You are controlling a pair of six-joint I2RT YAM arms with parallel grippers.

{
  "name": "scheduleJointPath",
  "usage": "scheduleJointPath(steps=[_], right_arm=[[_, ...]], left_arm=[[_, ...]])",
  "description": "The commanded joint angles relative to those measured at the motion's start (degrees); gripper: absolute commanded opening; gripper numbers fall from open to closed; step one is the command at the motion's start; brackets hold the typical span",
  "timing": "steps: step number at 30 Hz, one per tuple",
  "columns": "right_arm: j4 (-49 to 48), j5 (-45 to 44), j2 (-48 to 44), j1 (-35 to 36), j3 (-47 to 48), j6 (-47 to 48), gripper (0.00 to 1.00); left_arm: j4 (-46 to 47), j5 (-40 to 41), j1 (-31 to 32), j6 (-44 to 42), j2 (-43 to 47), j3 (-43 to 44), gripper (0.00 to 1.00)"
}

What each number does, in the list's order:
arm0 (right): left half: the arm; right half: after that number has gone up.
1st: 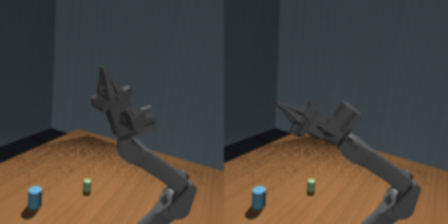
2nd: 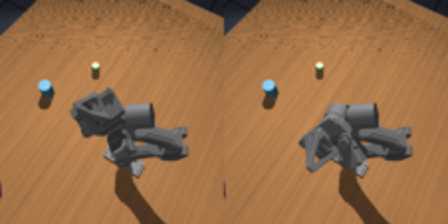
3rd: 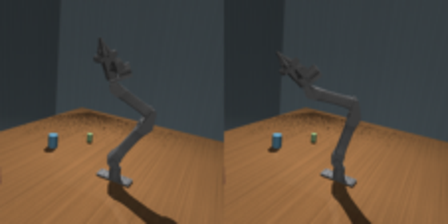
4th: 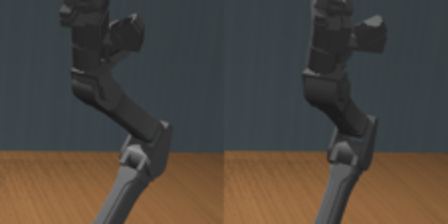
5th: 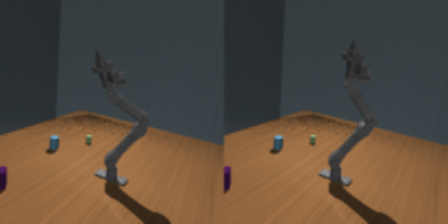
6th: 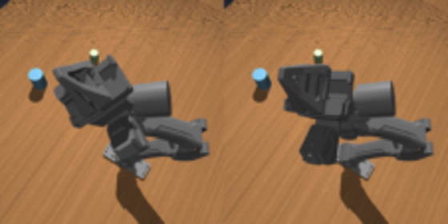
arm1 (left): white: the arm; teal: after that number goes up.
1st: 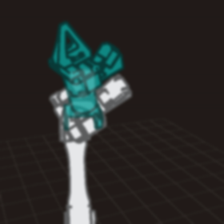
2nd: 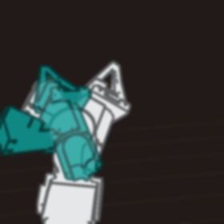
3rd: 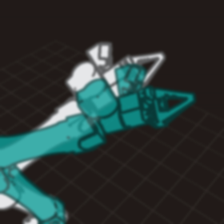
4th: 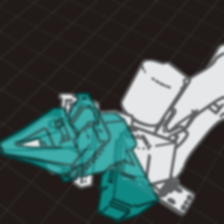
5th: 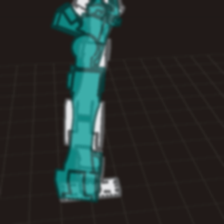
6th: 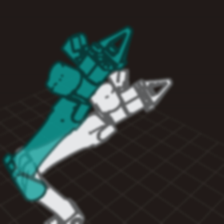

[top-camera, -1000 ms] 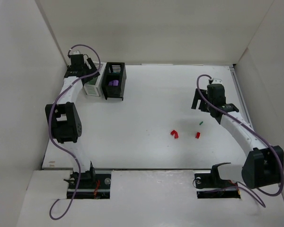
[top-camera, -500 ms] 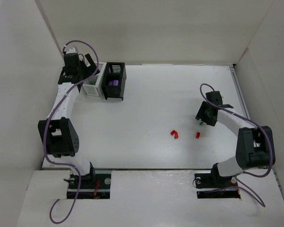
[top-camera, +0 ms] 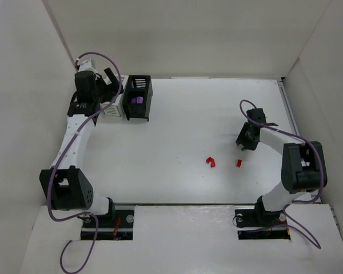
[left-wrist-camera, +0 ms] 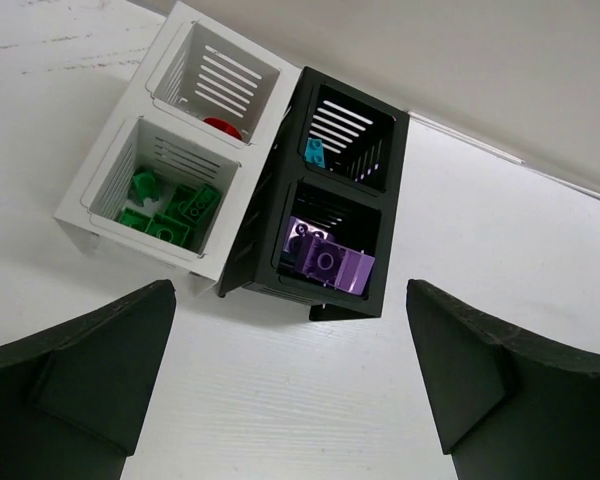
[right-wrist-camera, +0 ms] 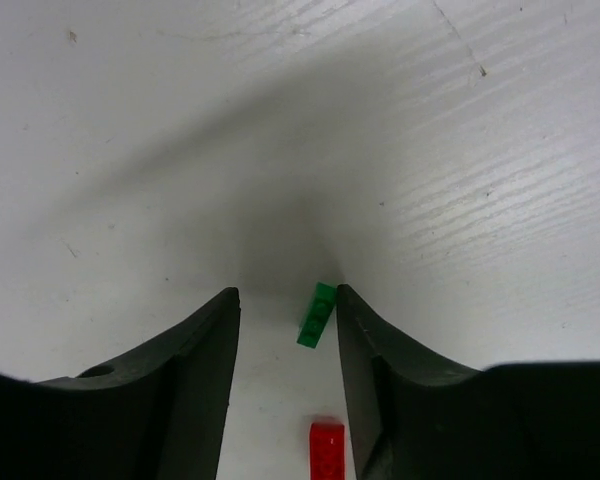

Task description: Sort the legos into containers by color

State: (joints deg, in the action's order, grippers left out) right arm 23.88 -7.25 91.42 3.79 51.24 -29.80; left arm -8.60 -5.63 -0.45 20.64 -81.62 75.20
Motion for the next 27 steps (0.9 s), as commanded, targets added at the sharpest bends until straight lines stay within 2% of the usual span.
scheduleJointPath(steps=[1,3,7,8,13,20,23,27], right_arm=[[0.12,1.18,1.65,-0.54,1.67,-0.34,0.45],[0.64,1.18,1.66,-0.54,2.19,-0.34,0.45],[1.69,1.18,2.19,-0.54,2.72,-0.34,0.35],[1.70,1.79,2.19,-0.54,2.72,0.18,0.30],[3.02,1.80,2.19,-0.54,2.20,0.79,0.24],[4.25,2.32,0.52,-0.54,0.44,1.85,0.25],[4.25,2.32,0.52,-0.54,0.44,1.85,0.22],[4.25,2.32,0.52,-0.54,0.44,2.99,0.08]], left_arm=[[2.62,-0.44,-0.08,0.45,3.84,-1.54,1.00],[2.62,0.09,-0.08,0.45,4.46,-1.55,1.00],[2.62,0.09,-0.08,0.45,4.46,-1.55,1.00],[2.62,0.61,-0.08,0.45,4.46,-1.55,1.00],[2.62,0.62,-0.08,0.45,4.46,-1.55,1.00],[2.62,0.62,-0.08,0.45,4.46,-1.55,1.00],[2.62,0.62,-0.08,0.45,4.98,-1.55,1.00],[2.62,0.62,-0.08,0.45,5.51,-1.55,1.00]])
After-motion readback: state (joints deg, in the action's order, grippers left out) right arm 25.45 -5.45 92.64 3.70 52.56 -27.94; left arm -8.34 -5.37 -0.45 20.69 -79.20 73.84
